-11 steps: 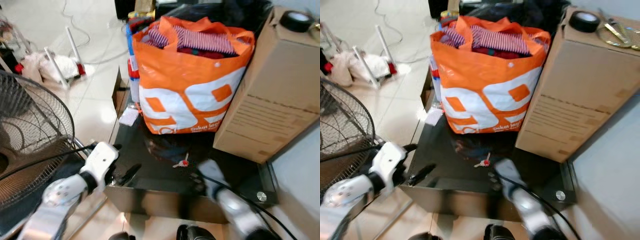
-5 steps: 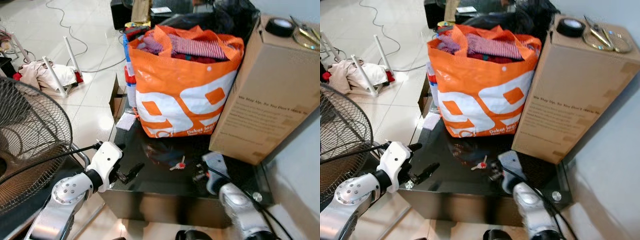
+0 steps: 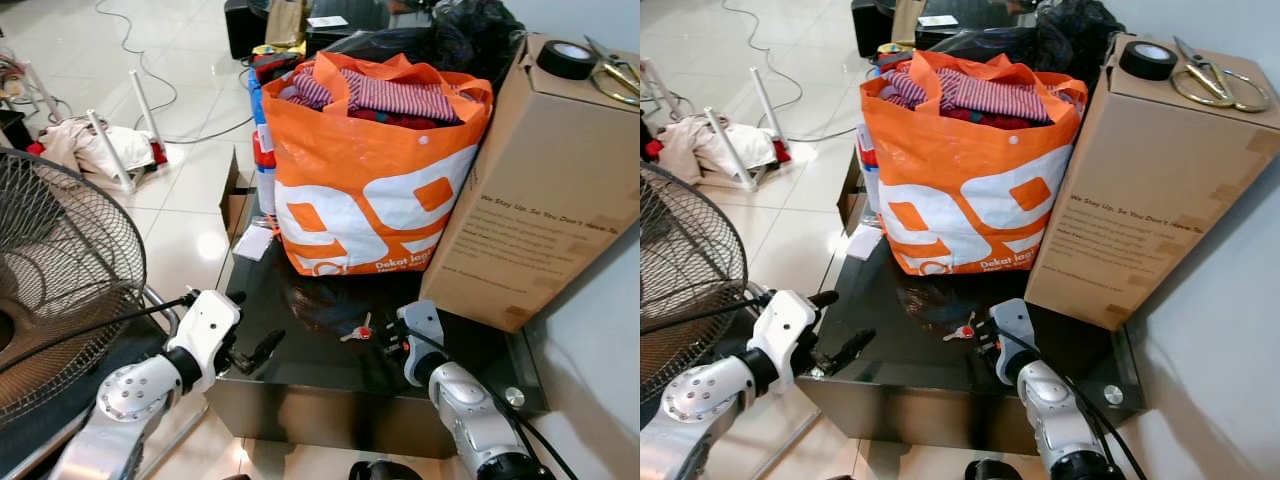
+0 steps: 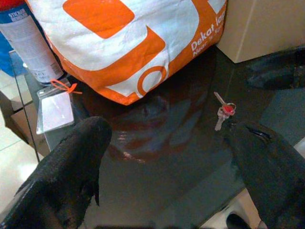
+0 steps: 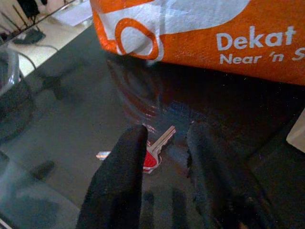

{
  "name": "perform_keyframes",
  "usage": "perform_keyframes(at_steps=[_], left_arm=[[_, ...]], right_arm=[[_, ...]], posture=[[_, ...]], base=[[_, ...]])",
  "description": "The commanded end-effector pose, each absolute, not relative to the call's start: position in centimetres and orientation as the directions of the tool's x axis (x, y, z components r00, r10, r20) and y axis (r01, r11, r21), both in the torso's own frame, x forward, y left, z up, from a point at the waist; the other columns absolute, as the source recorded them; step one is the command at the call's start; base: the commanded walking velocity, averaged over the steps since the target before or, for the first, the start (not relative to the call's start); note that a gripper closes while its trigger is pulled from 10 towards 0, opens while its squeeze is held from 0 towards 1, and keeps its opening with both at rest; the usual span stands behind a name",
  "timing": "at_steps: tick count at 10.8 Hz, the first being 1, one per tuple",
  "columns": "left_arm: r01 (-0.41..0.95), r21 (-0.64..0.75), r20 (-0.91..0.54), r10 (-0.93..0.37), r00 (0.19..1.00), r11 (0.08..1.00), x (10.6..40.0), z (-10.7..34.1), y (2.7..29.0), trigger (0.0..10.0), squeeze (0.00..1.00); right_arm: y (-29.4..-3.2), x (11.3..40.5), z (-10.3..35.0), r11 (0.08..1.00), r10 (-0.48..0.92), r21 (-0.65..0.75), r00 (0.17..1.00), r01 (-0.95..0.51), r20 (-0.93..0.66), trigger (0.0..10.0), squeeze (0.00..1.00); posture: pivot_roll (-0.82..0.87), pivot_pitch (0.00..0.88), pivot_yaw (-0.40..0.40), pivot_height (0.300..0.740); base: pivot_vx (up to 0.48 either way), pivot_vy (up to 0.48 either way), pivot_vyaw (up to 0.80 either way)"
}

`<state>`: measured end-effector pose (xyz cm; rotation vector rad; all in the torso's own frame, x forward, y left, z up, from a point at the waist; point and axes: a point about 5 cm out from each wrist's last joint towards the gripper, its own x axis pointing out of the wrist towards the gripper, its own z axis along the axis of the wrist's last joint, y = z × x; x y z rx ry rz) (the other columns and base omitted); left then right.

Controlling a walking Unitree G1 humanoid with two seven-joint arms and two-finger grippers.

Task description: Hang keys on a hook

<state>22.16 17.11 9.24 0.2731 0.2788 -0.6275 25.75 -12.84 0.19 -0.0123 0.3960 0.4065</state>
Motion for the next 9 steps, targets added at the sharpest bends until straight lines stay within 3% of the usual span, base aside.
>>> perform_keyframes(at_steps=[1, 3, 4, 6, 9], left_arm=[[0.598, 0.176, -0.327, -0.526, 0.785, 0.782, 22.2, 9.6, 17.2, 10.0, 0.18], [0.600, 0.178, -0.317, -0.532, 0.785, 0.780, 22.8, 9.7, 16.9, 10.0, 0.18], [0.551, 0.171, -0.274, -0.497, 0.823, 0.817, 23.3, 10.0, 16.8, 10.0, 0.17], [0.434, 0.166, -0.219, -0.396, 0.892, 0.885, 23.8, 9.9, 17.0, 10.0, 0.14], [0.402, 0.157, -0.150, -0.381, 0.912, 0.902, 24.1, 10.4, 16.5, 10.0, 0.16]], right_arm=[[-13.1, 26.0, 0.3, 0.925, 0.372, 0.074, 0.848, -0.373, -0.377, 10.0, 1.00], [-12.3, 26.7, 1.7, 0.933, 0.359, 0.117, 0.877, -0.340, -0.319, 10.0, 1.00], [-12.4, 26.7, 2.6, 0.936, 0.353, 0.131, 0.890, -0.328, -0.289, 10.0, 1.00], [-13.3, 26.2, 4.1, 0.939, 0.339, 0.148, 0.911, -0.311, -0.233, 10.0, 1.00], [-15.3, 24.9, 5.3, 0.950, 0.302, 0.150, 0.929, -0.274, -0.216, 10.0, 1.00]], posture=[[-0.03, 0.052, -0.023, 0.740], [-0.03, 0.042, -0.006, 0.740], [-0.04, 0.032, -0.005, 0.740], [-0.04, 0.019, 0.000, 0.740], [-0.04, 0.000, 0.004, 0.740]], base=[[0.000, 0.000, 0.00], [0.000, 0.000, 0.00], [0.000, 0.000, 0.00], [0.000, 0.000, 0.00], [0.000, 0.000, 0.00]])
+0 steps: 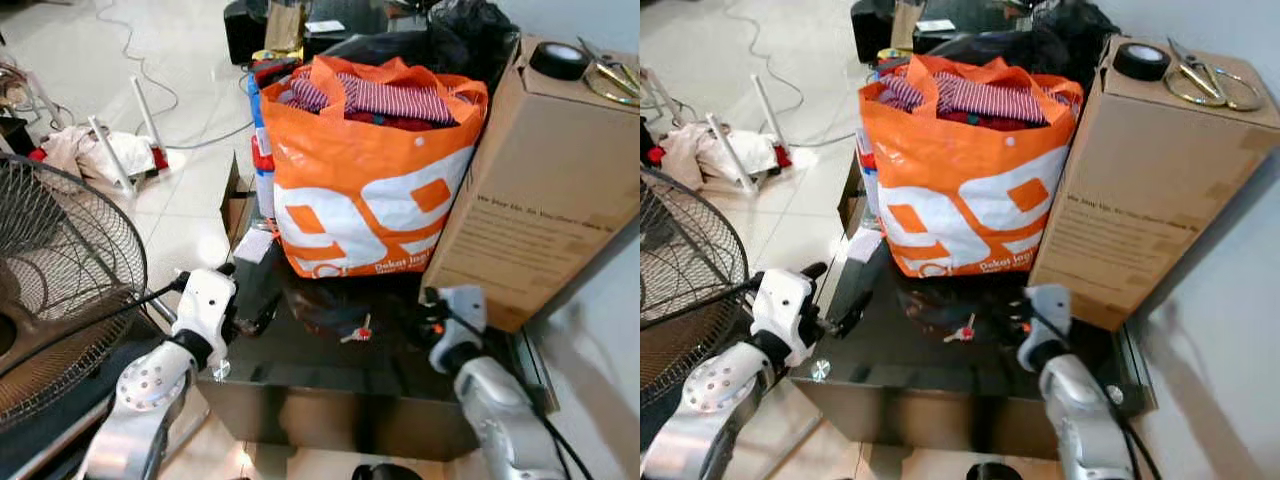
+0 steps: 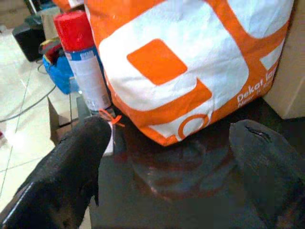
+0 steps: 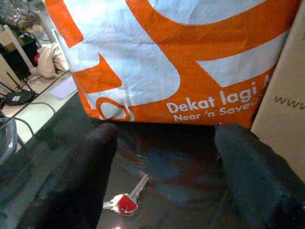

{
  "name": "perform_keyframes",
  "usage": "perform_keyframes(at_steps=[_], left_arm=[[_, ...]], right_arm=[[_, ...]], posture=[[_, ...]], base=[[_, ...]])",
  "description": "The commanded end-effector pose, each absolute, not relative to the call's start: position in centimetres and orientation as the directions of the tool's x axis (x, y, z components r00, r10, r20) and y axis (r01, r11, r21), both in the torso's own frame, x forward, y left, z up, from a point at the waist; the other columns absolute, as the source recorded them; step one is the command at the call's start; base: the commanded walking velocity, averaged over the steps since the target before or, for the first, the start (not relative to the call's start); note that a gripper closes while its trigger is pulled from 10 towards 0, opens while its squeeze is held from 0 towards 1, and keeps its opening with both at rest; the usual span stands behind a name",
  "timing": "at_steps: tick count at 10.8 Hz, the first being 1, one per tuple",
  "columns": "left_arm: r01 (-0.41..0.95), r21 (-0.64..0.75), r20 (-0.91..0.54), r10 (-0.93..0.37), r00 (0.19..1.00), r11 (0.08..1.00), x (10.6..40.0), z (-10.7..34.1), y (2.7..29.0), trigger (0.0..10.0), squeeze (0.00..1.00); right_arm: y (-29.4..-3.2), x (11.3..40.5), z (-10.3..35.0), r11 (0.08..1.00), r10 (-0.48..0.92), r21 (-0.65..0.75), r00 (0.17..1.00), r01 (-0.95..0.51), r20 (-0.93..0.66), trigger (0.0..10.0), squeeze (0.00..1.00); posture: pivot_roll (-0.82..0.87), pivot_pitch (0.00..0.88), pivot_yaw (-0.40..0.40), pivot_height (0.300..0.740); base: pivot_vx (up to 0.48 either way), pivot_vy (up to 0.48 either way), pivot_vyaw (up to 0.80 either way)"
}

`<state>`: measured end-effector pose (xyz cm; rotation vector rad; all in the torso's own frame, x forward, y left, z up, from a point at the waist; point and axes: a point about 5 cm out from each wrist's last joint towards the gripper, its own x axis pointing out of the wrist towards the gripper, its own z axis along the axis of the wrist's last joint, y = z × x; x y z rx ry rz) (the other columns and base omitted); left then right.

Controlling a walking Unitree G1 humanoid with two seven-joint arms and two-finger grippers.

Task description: Hang keys on a hook

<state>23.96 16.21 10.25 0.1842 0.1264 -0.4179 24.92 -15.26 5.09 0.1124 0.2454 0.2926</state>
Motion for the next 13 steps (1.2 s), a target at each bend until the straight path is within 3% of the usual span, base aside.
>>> perform_keyframes(at_steps=[1, 3, 7, 13], left_arm=[[0.410, 0.153, -0.137, -0.391, 0.910, 0.899, 24.5, 10.8, 16.2, 10.0, 0.17], [0.420, 0.153, -0.134, -0.402, 0.906, 0.895, 24.8, 10.9, 16.2, 10.0, 0.16], [0.488, 0.193, -0.214, -0.449, 0.867, 0.851, 24.1, 10.0, 16.5, 10.0, 0.14], [0.607, 0.206, -0.353, -0.520, 0.777, 0.767, 22.5, 9.1, 18.3, 10.0, 0.16]], right_arm=[[-14.9, 25.2, 5.8, 0.946, 0.313, 0.153, 0.929, -0.286, -0.199, 10.0, 1.00], [-14.7, 25.6, 5.9, 0.947, 0.311, 0.147, 0.929, -0.286, -0.199, 10.0, 1.00], [-14.5, 25.5, 4.3, 0.938, 0.343, 0.062, 0.888, -0.341, -0.306, 10.0, 1.00], [-10.2, 28.2, 1.0, 0.898, 0.410, 0.047, 0.792, -0.438, -0.452, 10.0, 1.00]], posture=[[-0.04, 0.000, 0.011, 0.740], [-0.04, 0.000, 0.021, 0.740], [-0.04, 0.000, 0.016, 0.740], [0.01, 0.000, 0.008, 0.740]], base=[[0.371, 0.000, 0.80], [0.390, 0.000, 0.80], [0.000, 0.000, 0.00], [0.000, 0.000, 0.00]])
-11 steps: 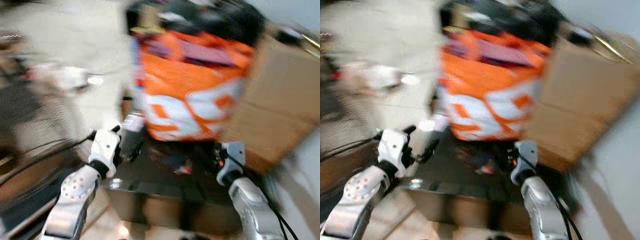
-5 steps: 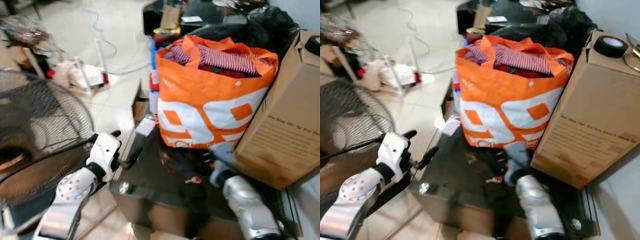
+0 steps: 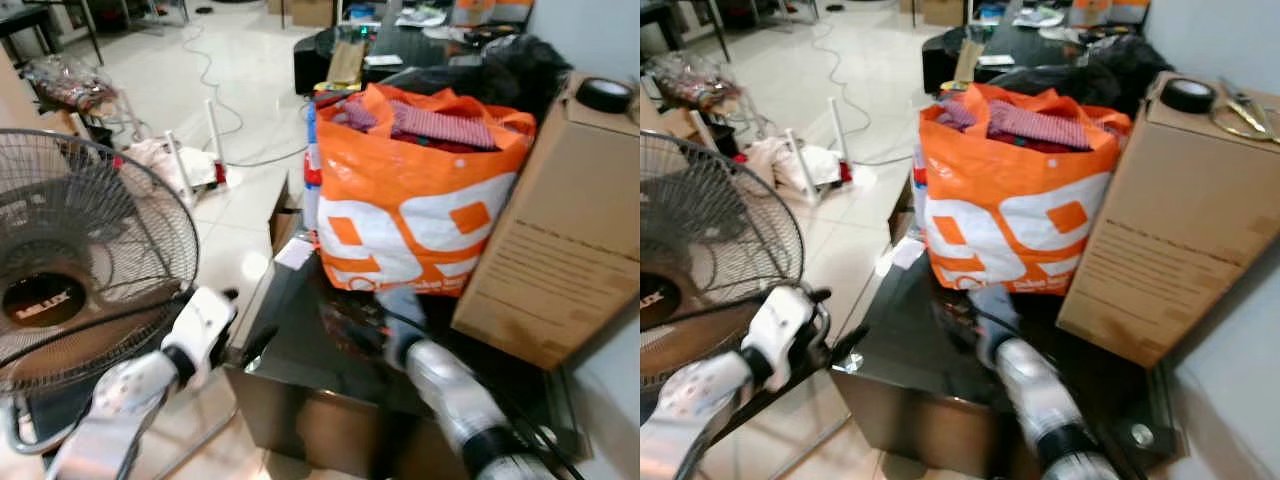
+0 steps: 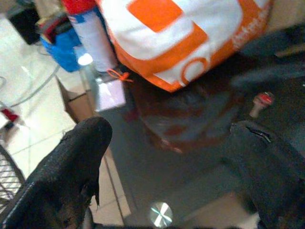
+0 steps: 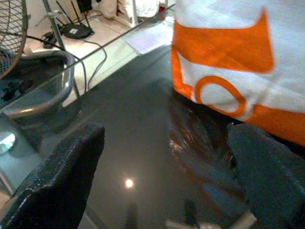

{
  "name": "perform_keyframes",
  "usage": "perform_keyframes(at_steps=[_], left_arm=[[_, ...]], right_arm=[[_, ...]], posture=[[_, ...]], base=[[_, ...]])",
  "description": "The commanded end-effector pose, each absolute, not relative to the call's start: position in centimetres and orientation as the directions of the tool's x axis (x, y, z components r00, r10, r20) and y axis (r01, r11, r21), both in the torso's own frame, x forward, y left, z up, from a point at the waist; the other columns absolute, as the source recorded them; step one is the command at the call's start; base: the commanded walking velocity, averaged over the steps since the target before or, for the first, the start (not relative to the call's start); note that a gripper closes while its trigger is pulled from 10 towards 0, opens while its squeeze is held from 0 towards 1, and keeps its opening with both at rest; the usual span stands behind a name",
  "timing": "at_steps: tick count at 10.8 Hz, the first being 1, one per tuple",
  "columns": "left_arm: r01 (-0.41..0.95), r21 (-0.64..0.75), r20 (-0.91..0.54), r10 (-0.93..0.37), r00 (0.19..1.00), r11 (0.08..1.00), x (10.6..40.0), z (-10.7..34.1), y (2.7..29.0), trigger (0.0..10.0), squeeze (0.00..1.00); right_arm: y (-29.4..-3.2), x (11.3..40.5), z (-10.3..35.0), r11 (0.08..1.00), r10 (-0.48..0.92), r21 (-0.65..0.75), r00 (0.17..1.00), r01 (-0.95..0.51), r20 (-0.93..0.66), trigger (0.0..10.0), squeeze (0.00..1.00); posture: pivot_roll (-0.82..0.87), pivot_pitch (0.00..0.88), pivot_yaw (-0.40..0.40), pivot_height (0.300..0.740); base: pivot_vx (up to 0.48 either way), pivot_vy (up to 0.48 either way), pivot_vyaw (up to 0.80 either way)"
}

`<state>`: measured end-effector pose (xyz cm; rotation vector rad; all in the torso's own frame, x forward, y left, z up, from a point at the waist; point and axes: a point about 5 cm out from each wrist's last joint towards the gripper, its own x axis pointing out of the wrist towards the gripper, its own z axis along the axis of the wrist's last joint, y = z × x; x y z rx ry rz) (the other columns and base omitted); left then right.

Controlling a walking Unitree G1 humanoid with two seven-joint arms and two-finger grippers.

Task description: Hang keys on a hook

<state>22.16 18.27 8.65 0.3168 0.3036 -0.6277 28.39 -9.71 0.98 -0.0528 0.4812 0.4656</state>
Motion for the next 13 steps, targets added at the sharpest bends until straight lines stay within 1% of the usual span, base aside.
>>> perform_keyframes(at_steps=[1, 2, 3, 4, 5, 6, 8, 9, 11, 13], left_arm=[[0.619, 0.205, -0.366, -0.528, 0.766, 0.758, 22.1, 9.3, 18.5, 10.0, 0.16], [0.636, 0.195, -0.383, -0.539, 0.751, 0.747, 21.5, 9.3, 18.7, 10.0, 0.15], [0.647, 0.179, -0.400, -0.546, 0.736, 0.741, 20.9, 9.3, 18.8, 10.0, 0.15], [0.650, 0.177, -0.403, -0.548, 0.733, 0.740, 20.8, 9.3, 18.8, 10.0, 0.15], [0.653, 0.174, -0.405, -0.550, 0.730, 0.738, 20.6, 9.3, 18.7, 10.0, 0.16], [0.654, 0.170, -0.406, -0.552, 0.728, 0.738, 20.5, 9.3, 18.6, 10.0, 0.16], [0.656, 0.151, -0.397, -0.562, 0.725, 0.739, 20.6, 9.4, 18.2, 10.0, 0.16], [0.663, 0.140, -0.394, -0.573, 0.719, 0.736, 20.6, 9.3, 17.9, 10.0, 0.16], [0.694, 0.102, -0.399, -0.610, 0.684, 0.712, 20.6, 9.1, 17.4, 10.0, 0.16], [0.724, 0.072, -0.408, -0.642, 0.649, 0.686, 20.5, 9.0, 17.1, 10.0, 0.16]], right_arm=[[-9.7, 28.6, 0.8, 0.900, 0.403, 0.046, 0.788, -0.433, -0.466, 10.0, 1.00], [-9.6, 28.7, -0.1, 0.922, 0.355, 0.060, 0.772, -0.384, -0.527, 10.0, 1.00], [-9.0, 28.2, -1.0, 0.919, 0.336, 0.037, 0.734, -0.392, -0.590, 10.0, 0.00], [-8.8, 28.2, -1.1, 0.920, 0.322, 0.017, 0.731, -0.392, -0.601, 10.0, 0.00], [-9.0, 28.3, -1.3, 0.933, 0.268, -0.023, 0.738, -0.358, -0.619, 10.0, 0.00], [-9.4, 28.4, -1.2, 0.944, 0.263, 0.004, 0.741, -0.331, -0.618, 10.0, 0.00], [-10.4, 28.7, -0.6, 0.925, 0.351, 0.081, 0.753, -0.372, -0.556, 10.0, 0.00], [-11.3, 28.8, -0.3, 0.921, 0.363, 0.078, 0.764, -0.383, -0.534, 10.0, 0.00], [-13.9, 28.4, -0.8, 0.929, 0.308, 0.016, 0.748, -0.370, -0.589, 10.0, 0.00], [-14.7, 27.7, -1.4, 0.931, 0.287, 0.012, 0.711, -0.365, -0.642, 10.0, 0.00]], posture=[[0.02, 0.012, 0.006, 0.740], [0.03, 0.029, 0.008, 0.740], [0.03, 0.044, 0.008, 0.740], [0.03, 0.047, 0.007, 0.740], [0.04, 0.054, 0.005, 0.740], [0.03, 0.057, 0.000, 0.740], [0.01, 0.055, -0.006, 0.740], [0.00, 0.054, -0.010, 0.740], [-0.01, 0.051, -0.007, 0.740], [-0.03, 0.048, -0.001, 0.740]], base=[[0.000, 0.000, 0.00], [0.000, 0.000, 0.00], [0.000, 0.000, 0.00], [0.000, 0.000, 0.00], [0.000, 0.000, 0.00], [0.000, 0.000, 0.00], [0.000, 0.000, 0.00], [0.000, 0.000, 0.00], [0.000, 0.000, 0.00], [0.000, 0.000, 0.00]])
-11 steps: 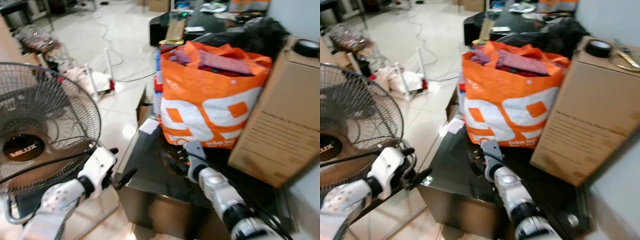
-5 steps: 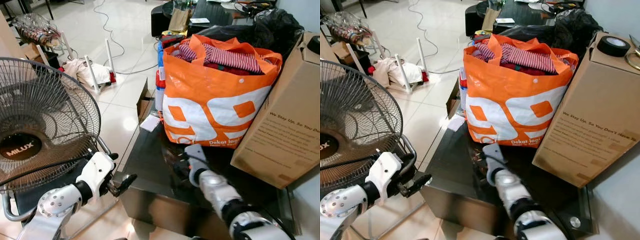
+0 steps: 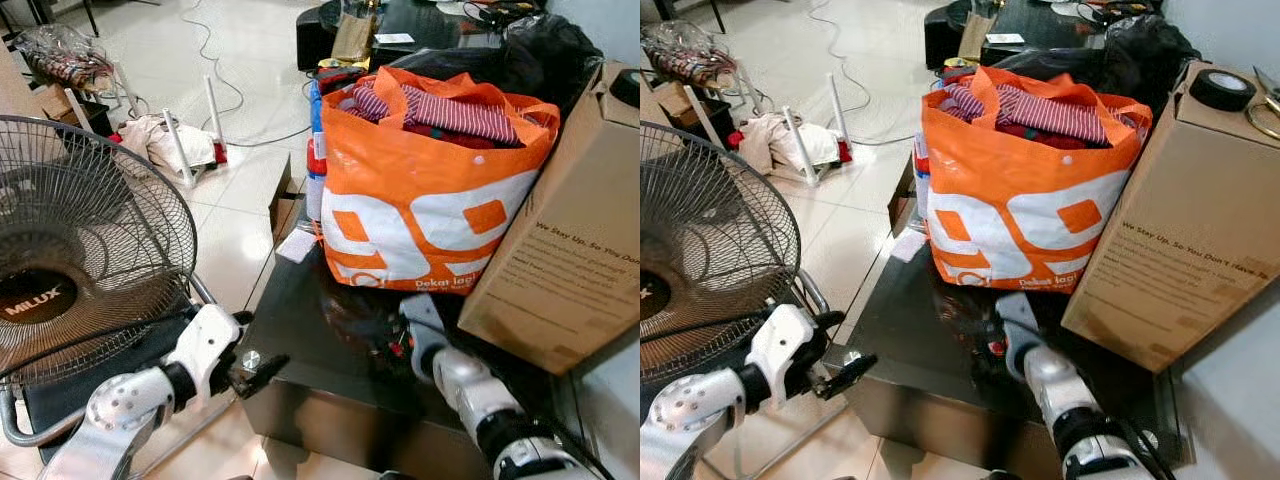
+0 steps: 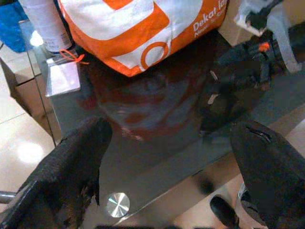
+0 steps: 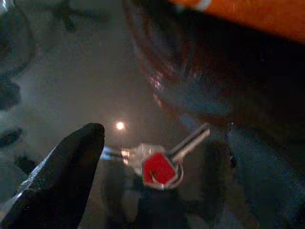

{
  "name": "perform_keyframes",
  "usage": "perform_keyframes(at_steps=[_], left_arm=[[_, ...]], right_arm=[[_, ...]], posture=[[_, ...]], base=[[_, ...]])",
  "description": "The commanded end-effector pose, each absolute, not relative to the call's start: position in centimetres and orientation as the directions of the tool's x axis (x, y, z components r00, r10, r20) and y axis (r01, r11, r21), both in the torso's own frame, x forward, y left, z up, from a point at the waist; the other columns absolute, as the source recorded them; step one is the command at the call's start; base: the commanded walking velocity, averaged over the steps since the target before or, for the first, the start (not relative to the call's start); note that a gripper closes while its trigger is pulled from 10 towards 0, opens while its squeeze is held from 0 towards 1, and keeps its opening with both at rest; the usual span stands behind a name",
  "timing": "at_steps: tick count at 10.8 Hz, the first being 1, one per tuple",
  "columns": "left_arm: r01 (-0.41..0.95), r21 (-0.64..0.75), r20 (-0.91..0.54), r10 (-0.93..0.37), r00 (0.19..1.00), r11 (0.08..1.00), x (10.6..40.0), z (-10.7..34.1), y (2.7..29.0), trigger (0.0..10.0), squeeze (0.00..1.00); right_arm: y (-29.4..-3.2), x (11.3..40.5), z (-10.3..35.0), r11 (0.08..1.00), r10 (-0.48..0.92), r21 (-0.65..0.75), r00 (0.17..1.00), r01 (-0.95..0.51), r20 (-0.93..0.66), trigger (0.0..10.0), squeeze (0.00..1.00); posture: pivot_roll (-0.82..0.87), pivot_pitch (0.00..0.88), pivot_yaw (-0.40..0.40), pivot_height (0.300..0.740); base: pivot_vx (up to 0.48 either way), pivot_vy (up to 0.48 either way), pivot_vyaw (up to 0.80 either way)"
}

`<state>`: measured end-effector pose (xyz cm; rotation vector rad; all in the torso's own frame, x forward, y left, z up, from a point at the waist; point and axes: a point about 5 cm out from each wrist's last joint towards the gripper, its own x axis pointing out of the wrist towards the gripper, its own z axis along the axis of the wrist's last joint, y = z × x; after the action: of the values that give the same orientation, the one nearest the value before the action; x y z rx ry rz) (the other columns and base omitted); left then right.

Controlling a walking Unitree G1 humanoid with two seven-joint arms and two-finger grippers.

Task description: Hang keys on a hook

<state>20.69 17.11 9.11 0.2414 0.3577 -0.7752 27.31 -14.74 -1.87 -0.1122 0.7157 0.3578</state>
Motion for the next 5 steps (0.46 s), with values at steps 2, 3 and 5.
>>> perform_keyframes(at_steps=[2, 3, 5], left_arm=[[0.740, 0.065, -0.412, -0.657, 0.631, 0.670, 20.68, 8.98, 16.88, 10.0, 0.16], [0.741, 0.064, -0.412, -0.659, 0.630, 0.668, 20.74, 8.98, 16.85, 10.0, 0.16], [0.741, 0.061, -0.412, -0.659, 0.629, 0.669, 20.80, 8.96, 16.82, 10.0, 0.16]], right_arm=[[-15.06, 27.26, -1.55, 0.930, 0.293, 0.032, 0.687, -0.365, -0.665, 10.0, 0.00], [-14.87, 27.04, -1.30, 0.923, 0.353, 0.124, 0.677, -0.363, -0.646, 10.0, 0.00], [-14.95, 26.68, -1.33, 0.913, 0.373, 0.126, 0.667, -0.389, -0.645, 10.0, 0.00]], posture=[[-0.03, 0.043, -0.001, 0.740], [-0.03, 0.041, -0.004, 0.740], [-0.03, 0.040, -0.007, 0.740]], base=[[0.000, 0.000, 0.00], [0.000, 0.000, 0.00], [0.000, 0.000, 0.00]])
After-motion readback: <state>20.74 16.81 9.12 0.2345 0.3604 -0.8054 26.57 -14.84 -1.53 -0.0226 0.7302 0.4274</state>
